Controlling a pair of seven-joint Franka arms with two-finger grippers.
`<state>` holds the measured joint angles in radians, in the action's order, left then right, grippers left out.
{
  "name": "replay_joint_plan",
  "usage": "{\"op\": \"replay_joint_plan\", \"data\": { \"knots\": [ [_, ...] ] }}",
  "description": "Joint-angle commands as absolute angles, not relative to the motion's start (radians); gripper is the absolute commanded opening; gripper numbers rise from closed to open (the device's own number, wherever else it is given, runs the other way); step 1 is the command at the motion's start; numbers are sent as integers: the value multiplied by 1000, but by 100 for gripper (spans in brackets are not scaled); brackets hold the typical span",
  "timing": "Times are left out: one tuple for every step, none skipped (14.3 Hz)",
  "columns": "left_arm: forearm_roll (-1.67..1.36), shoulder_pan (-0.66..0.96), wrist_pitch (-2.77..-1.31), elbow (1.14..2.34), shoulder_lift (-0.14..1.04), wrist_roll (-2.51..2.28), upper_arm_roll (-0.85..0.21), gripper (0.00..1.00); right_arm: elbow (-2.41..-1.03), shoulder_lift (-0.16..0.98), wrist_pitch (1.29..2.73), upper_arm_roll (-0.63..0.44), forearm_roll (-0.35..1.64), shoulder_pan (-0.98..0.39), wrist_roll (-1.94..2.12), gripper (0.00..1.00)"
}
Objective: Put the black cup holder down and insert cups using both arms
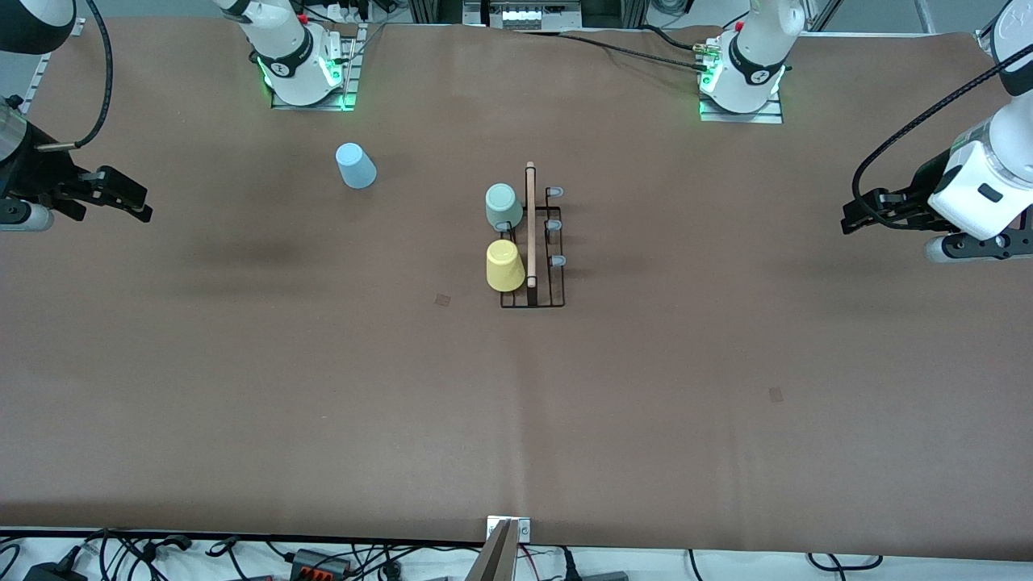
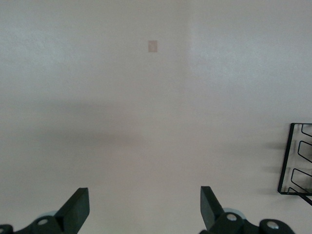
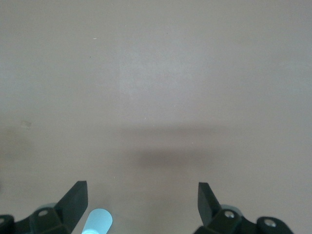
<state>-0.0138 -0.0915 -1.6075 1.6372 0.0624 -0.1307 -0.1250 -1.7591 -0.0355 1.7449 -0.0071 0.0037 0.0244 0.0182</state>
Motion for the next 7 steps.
{"op": "replay_joint_plan", "data": {
  "knots": [
    [-26, -97, -1586, 1623, 57, -109, -127, 100, -1761, -55, 1726, -6, 6, 28, 18, 100],
    [-26, -97, -1586, 1623, 58, -109, -127, 100, -1764, -60, 1724, -6, 3, 28, 20, 100],
    [-26, -97, -1586, 1623, 57, -109, -127, 100, -1764, -58, 1726, -6, 3, 28, 20, 100],
    [-26, -97, -1586, 1623, 57, -109, -127, 100, -1764, -58, 1727, -6, 3, 28, 20, 100],
    [-26, -97, -1586, 1623, 57, -109, -127, 100, -1764, -60, 1726, -6, 3, 28, 20, 100],
    [-26, -97, -1586, 1623, 57, -109, -127, 100, -1767, -60, 1726, -6, 3, 28, 20, 100],
    [-26, -97, -1586, 1623, 57, -109, -127, 100, -1766, -60, 1726, -6, 3, 28, 20, 100]
  ]
}}
